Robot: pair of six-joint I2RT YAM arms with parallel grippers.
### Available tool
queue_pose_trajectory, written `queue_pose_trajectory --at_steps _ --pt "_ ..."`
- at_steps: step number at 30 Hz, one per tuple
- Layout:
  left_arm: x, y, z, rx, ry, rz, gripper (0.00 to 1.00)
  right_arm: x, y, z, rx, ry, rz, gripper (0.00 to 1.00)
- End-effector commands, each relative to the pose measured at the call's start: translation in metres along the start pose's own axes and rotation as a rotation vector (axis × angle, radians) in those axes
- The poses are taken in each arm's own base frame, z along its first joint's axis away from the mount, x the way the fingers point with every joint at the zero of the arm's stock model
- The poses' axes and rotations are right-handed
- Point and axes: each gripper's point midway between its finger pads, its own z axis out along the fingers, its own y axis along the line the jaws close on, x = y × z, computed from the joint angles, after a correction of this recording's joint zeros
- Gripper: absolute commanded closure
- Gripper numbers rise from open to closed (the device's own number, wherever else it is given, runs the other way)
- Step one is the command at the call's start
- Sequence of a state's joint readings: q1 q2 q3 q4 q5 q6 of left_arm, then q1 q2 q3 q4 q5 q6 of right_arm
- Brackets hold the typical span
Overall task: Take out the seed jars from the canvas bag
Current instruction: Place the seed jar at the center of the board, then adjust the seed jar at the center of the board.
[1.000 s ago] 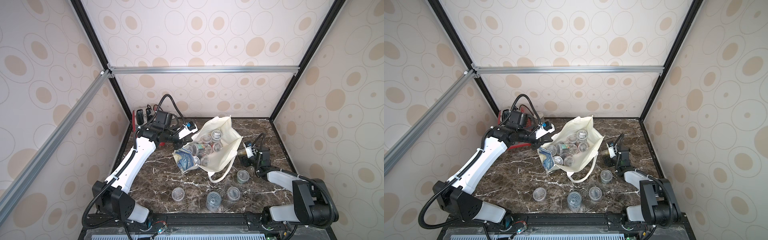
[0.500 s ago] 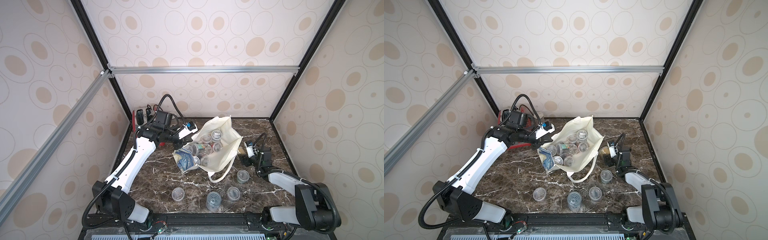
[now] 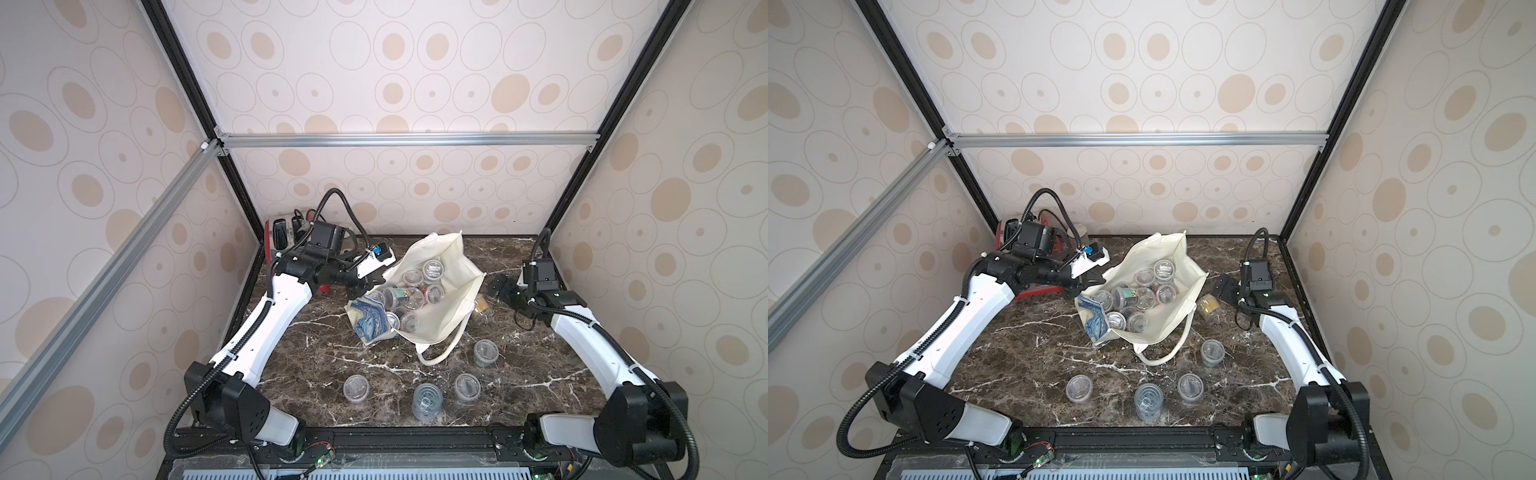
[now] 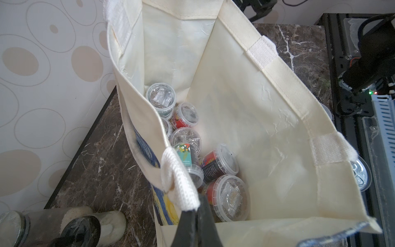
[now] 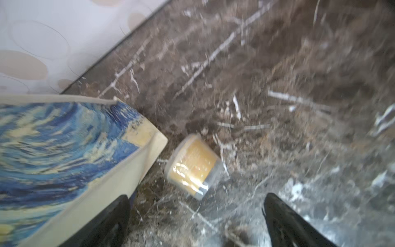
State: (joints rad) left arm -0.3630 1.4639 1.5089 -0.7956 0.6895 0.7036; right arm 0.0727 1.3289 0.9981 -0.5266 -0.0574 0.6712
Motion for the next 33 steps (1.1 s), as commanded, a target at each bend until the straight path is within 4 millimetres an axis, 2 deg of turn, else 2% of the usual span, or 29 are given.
queue_pose_trajectory --at_steps 1,4,6,9,14,21,27,29,33 --pt "-0.009 -0.007 -0.005 0.029 -0.027 0.032 1.0 0.032 -0.012 -0.001 0.085 0.176 0.211 0.0" --pt "-0.007 -0.008 -0.004 0.029 -0.024 0.03 1.0 0.029 -0.006 0.005 0.094 0.205 0.245 0.0" --pt "-0.008 -0.008 -0.005 0.026 -0.024 0.033 1.0 0.033 -0.007 0.01 0.128 0.248 0.3 0.0" --pt "-0.007 -0.008 -0.006 0.023 -0.023 0.034 1.0 0.038 0.005 0.025 0.096 0.295 0.349 0.0" --pt "-0.005 -0.009 -0.005 0.024 -0.019 0.034 1.0 0.024 0.016 0.036 0.092 0.27 0.359 0.0" --pt "-0.007 -0.009 -0.006 0.026 -0.024 0.039 1.0 0.029 0.019 0.065 0.121 0.327 0.414 0.0" --pt "-0.006 -0.01 -0.006 0.025 -0.022 0.042 1.0 0.032 0.011 0.083 0.177 0.348 0.388 0.0" --pt "-0.005 -0.011 -0.006 0.027 -0.021 0.04 1.0 0.034 0.01 0.086 0.184 0.364 0.369 0.03" --pt "-0.004 -0.011 -0.005 0.028 -0.018 0.042 1.0 0.033 0.011 0.088 0.159 0.358 0.32 0.18"
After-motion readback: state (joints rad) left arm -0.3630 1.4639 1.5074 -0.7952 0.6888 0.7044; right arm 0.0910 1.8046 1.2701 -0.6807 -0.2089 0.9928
